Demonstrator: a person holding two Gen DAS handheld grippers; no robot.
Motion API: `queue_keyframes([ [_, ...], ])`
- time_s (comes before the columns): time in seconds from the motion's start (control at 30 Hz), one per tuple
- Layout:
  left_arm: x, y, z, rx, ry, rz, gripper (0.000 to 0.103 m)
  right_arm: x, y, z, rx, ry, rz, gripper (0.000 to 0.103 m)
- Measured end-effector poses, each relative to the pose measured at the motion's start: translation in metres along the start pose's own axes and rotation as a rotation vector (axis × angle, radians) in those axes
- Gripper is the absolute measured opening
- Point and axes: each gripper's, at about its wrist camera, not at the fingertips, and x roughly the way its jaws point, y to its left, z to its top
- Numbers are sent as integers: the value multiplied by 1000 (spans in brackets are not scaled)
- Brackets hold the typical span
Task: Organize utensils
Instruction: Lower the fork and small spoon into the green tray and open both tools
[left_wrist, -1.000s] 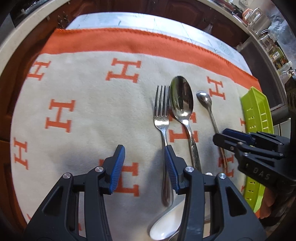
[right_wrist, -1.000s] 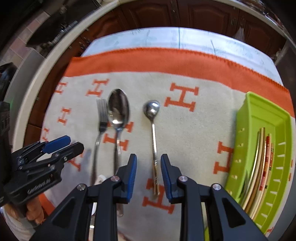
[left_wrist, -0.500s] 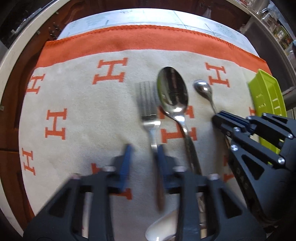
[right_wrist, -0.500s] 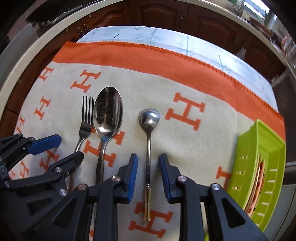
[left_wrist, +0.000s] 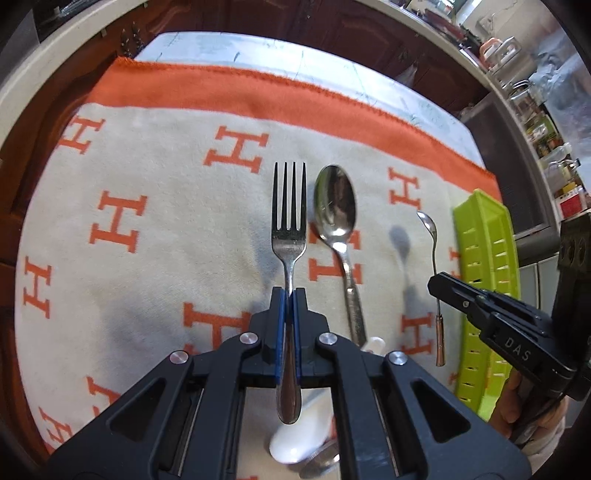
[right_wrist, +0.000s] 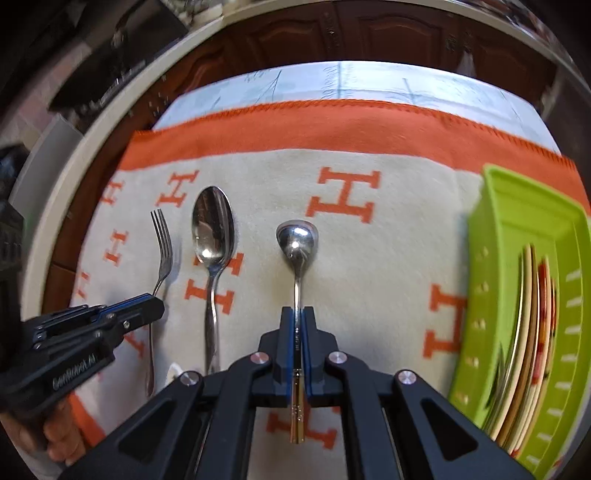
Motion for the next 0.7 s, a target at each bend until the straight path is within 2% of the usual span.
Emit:
queue_keyframes([
  [0.13,-27,-17,-6,34,-14,-46,2,-24,-11,-9,55,-41,77,3],
  [0.37,-69,-80,-15,124,-42,-147,2,-67,-19,-21,104,-120,162,3],
  [0.53,-79,-146,-19,204,-50,-200,2,-109,-37,-35,127,-185,149,3],
  [0.7,-64,-205,-29,255,-23,-226,2,-150,-70,-55,166,-249,90,4],
])
